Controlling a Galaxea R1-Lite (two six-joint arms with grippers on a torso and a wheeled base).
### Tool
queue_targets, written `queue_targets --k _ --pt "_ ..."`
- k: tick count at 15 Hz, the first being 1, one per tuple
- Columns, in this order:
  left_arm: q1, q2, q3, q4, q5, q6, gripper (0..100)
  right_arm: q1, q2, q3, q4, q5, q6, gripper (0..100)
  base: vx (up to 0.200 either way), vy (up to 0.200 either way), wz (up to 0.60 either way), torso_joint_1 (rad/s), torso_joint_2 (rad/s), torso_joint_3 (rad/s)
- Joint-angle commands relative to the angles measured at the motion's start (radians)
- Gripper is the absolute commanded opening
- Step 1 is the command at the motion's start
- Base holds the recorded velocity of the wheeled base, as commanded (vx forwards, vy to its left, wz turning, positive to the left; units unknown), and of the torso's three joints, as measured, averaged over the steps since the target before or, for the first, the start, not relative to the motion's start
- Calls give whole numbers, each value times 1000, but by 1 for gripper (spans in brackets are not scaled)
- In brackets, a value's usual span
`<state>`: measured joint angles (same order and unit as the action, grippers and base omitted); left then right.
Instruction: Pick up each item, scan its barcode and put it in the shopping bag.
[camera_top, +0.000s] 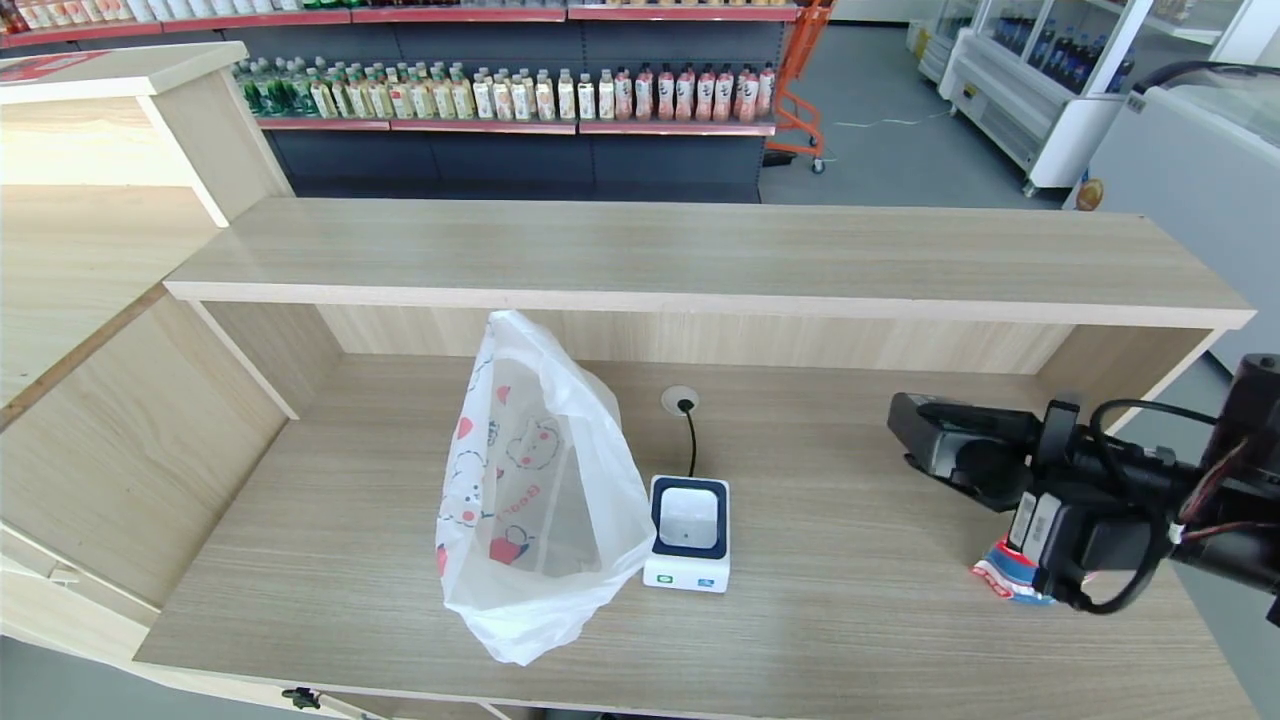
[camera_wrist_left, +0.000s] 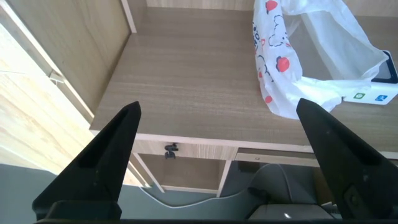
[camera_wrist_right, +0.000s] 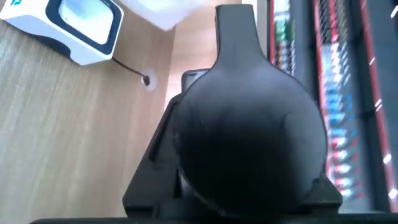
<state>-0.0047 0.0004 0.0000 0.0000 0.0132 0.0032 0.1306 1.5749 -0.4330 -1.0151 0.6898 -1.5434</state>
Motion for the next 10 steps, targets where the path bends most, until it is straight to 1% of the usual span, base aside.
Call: queue_targets --k 1,2,3,5,7,8,9,10 --pt "0 0 0 0 1 0 100 58 80 -3 59 352 -512 0 0 0 0 0 0 0" --pt "0 0 0 0 1 0 100 127 102 -3 119 384 -656 0 0 0 0 0 0 0" --pt "0 0 0 0 1 0 100 176 145 -6 178 389 -754 0 0 0 0 0 0 0" --pt "0 0 0 0 1 0 100 207 182 -27 185 405 -793 0 0 0 0 0 0 0" --pt "0 0 0 0 1 0 100 279 228 -67 110 432 -801 0 0 0 0 0 0 0" --pt "0 0 0 0 1 0 100 337 267 -113 64 453 -797 0 0 0 0 0 0 0" --pt "0 0 0 0 1 0 100 386 303 -145 49 455 -797 0 0 0 0 0 0 0" --pt "0 0 0 0 1 0 100 408 333 -178 47 461 -801 0 0 0 0 0 0 0"
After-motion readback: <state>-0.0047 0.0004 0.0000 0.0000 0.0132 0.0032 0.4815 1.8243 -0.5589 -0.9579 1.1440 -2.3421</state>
